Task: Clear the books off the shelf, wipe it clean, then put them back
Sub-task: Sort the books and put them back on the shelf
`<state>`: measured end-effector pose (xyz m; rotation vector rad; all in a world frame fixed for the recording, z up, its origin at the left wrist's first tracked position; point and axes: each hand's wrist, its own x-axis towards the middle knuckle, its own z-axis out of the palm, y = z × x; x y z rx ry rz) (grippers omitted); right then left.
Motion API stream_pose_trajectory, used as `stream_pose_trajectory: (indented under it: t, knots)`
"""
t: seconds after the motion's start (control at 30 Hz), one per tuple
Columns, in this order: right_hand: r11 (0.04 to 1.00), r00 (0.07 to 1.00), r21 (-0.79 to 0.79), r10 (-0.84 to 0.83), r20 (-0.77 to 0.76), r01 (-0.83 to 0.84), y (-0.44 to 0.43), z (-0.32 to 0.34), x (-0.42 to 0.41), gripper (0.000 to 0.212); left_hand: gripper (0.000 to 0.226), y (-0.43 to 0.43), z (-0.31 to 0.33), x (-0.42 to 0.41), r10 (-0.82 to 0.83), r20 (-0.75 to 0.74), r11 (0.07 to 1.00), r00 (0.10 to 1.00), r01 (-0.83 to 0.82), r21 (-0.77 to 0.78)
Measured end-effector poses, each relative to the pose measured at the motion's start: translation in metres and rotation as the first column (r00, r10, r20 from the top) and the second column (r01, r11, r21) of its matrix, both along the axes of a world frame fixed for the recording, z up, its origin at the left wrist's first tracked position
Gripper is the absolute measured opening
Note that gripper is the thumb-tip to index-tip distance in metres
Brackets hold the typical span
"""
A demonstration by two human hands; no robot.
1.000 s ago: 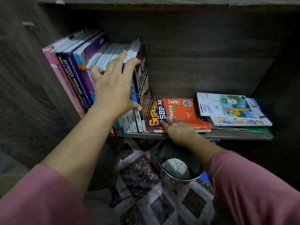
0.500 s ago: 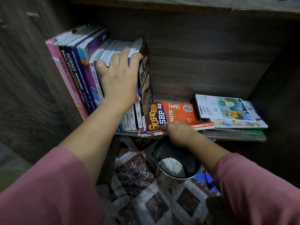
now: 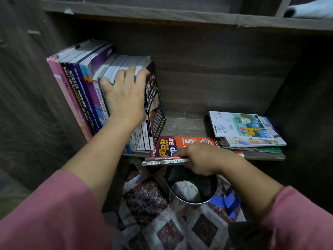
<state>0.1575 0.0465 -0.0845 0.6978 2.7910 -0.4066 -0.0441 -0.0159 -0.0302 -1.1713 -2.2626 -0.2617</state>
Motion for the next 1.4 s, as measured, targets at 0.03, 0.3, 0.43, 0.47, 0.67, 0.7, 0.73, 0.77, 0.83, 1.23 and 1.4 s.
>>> stream_pose_trajectory:
  t: [0.03,0.3,0.43,0.47,0.67,0.7,0.73,0.77,0.83,1.23,1.4]
  knots:
    - [1.0,1.0,0.015,0.007,-0.011,-0.007,-0.002,0.003,0.001,0.046,0.118,0.0,0.0,0.0,0.006,-0.01,1.0,1.0,-0.006,0.004]
    - [0.987,0.994,0.157,0.032,-0.102,-0.016,-0.016,0.027,0.006,0.041,0.113,0.0,-0.005,0.004,0.02,-0.008,0.999,1.0,-0.019,0.049]
    - [0.975,0.984,0.214,-0.015,-0.176,0.053,-0.011,0.053,0.019,0.04,0.106,0.0,-0.007,0.001,0.007,-0.029,1.0,1.0,-0.007,0.005]
    - [0.971,0.978,0.225,-0.035,-0.204,0.082,-0.009,0.061,0.022,0.038,0.105,-0.001,-0.007,0.0,0.002,-0.046,1.0,0.999,-0.003,-0.011]
    - [0.957,0.932,0.186,-0.153,-0.329,0.222,-0.004,0.091,0.036,0.031,0.097,-0.007,-0.005,0.0,-0.013,-0.09,0.999,0.996,0.01,-0.031]
    - [0.94,0.918,0.214,-0.18,-0.352,0.267,-0.003,0.094,0.036,0.031,0.096,-0.008,-0.004,-0.001,-0.023,-0.09,0.999,0.996,0.02,-0.032]
    - [0.914,0.899,0.246,-0.214,-0.382,0.322,-0.002,0.096,0.036,0.032,0.095,-0.009,-0.004,-0.002,-0.034,-0.089,0.999,0.996,0.031,-0.036]
    - [0.883,0.873,0.272,-0.25,-0.419,0.383,0.0,0.098,0.034,0.032,0.095,-0.01,-0.004,-0.004,-0.045,-0.085,0.998,0.995,0.041,-0.04]
    - [0.814,0.797,0.295,-0.302,-0.523,0.501,0.003,0.096,0.025,0.035,0.093,-0.012,-0.004,-0.005,-0.068,-0.07,0.997,0.995,0.065,-0.037]
    - [0.887,0.315,0.12,-0.029,-0.949,0.445,0.001,0.007,-0.096,0.047,0.046,-0.015,-0.007,-0.01,-0.207,0.039,0.937,0.977,0.187,0.295]
    - [0.957,0.314,-0.183,-0.248,-0.916,0.224,-0.014,-0.052,-0.119,0.053,0.05,-0.018,-0.005,-0.017,-0.259,0.056,0.913,0.964,0.226,0.341]
